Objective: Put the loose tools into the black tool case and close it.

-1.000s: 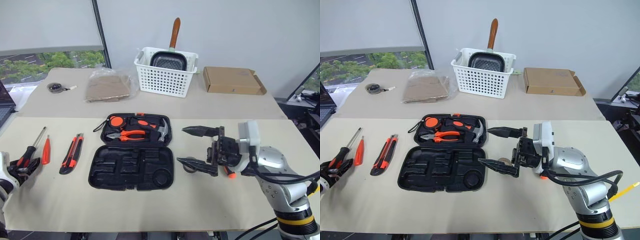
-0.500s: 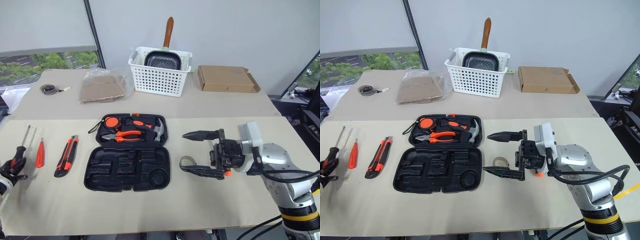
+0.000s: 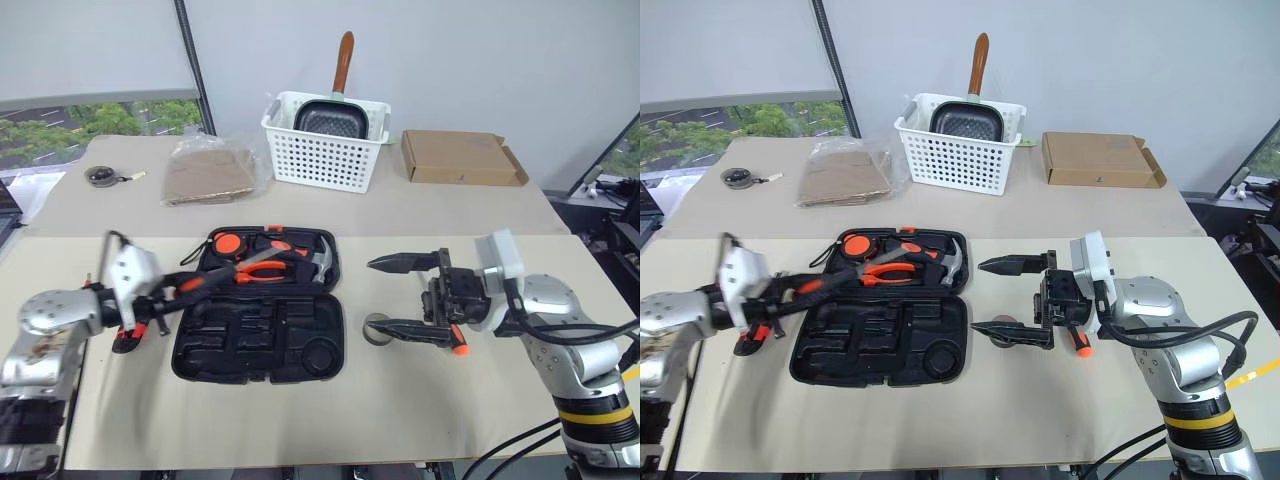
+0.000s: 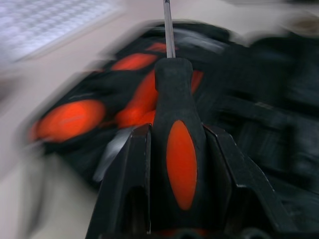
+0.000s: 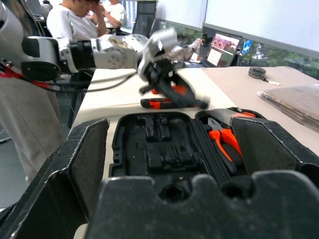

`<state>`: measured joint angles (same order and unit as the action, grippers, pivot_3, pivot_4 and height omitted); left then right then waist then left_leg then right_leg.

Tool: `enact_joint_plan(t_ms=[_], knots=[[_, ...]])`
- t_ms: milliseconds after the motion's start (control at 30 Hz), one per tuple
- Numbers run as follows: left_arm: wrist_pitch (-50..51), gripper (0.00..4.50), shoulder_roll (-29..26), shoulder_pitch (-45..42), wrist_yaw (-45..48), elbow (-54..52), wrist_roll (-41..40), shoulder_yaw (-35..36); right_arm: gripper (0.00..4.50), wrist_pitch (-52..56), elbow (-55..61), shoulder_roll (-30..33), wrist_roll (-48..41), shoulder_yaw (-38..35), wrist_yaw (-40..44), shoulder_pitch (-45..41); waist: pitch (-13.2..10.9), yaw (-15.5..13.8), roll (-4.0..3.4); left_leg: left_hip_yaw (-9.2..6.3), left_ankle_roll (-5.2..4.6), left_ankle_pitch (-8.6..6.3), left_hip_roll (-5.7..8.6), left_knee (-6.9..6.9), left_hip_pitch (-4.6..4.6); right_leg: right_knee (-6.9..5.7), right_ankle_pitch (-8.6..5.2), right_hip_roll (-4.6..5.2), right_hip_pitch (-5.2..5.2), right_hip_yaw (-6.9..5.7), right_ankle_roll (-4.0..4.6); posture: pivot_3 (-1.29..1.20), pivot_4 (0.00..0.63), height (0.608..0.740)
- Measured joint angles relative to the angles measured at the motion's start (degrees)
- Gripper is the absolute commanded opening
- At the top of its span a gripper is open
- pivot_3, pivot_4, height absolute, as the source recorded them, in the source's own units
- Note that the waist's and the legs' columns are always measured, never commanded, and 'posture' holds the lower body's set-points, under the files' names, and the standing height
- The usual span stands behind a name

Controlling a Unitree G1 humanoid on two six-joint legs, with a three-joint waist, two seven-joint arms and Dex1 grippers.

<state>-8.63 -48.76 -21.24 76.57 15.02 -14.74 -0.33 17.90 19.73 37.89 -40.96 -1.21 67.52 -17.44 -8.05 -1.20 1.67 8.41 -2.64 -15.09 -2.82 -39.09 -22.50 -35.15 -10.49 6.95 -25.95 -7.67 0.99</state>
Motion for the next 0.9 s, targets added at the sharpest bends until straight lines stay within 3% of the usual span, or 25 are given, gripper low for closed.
enact_joint_plan(t_ms=[167,367,900], knots=[[-13.06,0.99,1.9,-11.09,6.95,14.58,4.96,-5.23,4.5,-0.02,1.06,0.26,0.39,-1.33,-0.75,1.32,0.01,0.38,0.0,-0.02,-0.26,0.02,-0.05,-0.02,-0.04,-0.08,0.01,-0.11,-0.07,0.07,0.04,0.0,0.15,0.7],[-19.22,0.99,5.33,-18.9,12.0,26.92,5.73,-7.56,4.5,-0.02,3.89,0.63,0.38,-2.44,-2.81,3.57,0.01,0.56,0.0,-0.02,-0.62,-0.19,-0.05,-0.47,-0.22,-0.16,0.01,-0.07,-0.06,0.07,0.02,0.0,0.15,0.7],[-17.18,0.99,5.07,-18.96,15.74,30.34,-2.67,-12.59,4.5,0.04,6.19,1.3,-0.32,-4.32,-3.98,6.82,0.02,0.52,-0.03,-0.06,-0.89,-0.37,-0.03,-0.85,-0.38,-0.29,0.03,0.03,-0.09,0.09,-0.04,0.0,0.15,0.7]])
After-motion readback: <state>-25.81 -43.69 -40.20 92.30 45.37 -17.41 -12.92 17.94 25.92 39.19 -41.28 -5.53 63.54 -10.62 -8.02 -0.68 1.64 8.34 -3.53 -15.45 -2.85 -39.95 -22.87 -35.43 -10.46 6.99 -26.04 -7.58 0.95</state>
